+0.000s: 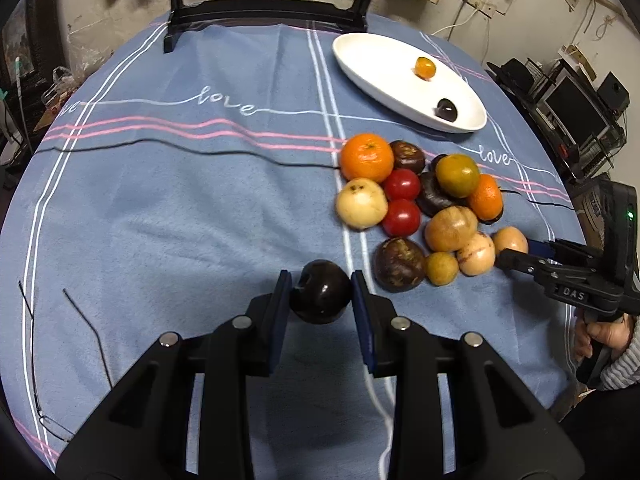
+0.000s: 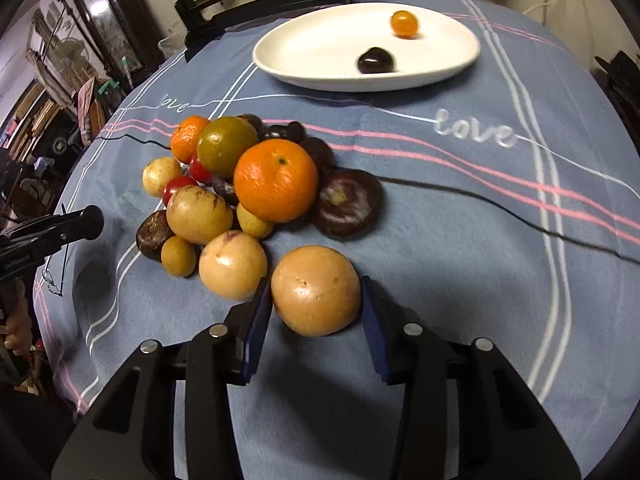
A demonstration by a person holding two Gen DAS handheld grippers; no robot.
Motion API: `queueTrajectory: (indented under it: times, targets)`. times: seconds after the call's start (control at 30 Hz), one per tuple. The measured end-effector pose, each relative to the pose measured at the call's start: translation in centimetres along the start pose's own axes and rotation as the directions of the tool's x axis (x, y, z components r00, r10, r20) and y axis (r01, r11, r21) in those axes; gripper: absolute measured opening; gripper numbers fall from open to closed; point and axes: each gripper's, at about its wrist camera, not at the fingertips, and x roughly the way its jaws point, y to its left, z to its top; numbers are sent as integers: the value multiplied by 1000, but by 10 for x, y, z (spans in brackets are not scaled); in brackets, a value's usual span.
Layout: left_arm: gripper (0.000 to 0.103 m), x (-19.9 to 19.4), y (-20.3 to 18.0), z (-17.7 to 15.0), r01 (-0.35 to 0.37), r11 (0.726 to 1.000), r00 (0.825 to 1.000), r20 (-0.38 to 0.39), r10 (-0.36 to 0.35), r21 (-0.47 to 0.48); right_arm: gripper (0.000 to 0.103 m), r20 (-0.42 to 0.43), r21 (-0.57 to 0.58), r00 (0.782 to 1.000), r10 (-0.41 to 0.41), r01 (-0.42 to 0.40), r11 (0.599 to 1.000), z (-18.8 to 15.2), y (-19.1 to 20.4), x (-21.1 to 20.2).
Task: Organize fruits
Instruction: 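Grasp a tan round fruit with the right gripper while the left carries the plum to the plate, then release the dark plum and tan fruit onto the white plate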
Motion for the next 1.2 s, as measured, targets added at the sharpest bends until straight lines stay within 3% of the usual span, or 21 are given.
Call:
queueTrajectory:
  times: [0.17,0.37,0.5,0.63,0.87,1.13,1.2]
  targets:
    - [31,3,-20,34,29,998,999,32,-31,60,44,90,99,995,-50,41,994,3,-35,-45]
    - [31,13,-51,114,30,988,993,111,-47,153,44,221,98,972,-81,60,993,62,-55,-79]
    - [31,30,-72,168,18,981,988,146,-47,192,44,278,62,959,-54,38,997,119,-58,-70]
    - [31,68,-85,206,14,980,991,126,-39,198,44,270,16,962,-36,33,999,161,-61,-34]
    - [31,128,-94,217,16,981,998,57,-27,195,44,206,3,979,-14,14,1000,191,-72,33]
    - [31,157,-94,220,19,983,1000,19,-23,185,45,174,-3,984,-20,21,1000,198,-72,58]
    - [37,159,-93,221,3,985,1000,18,-6,174,45,169,5,985,-32,31,999,199,-71,60]
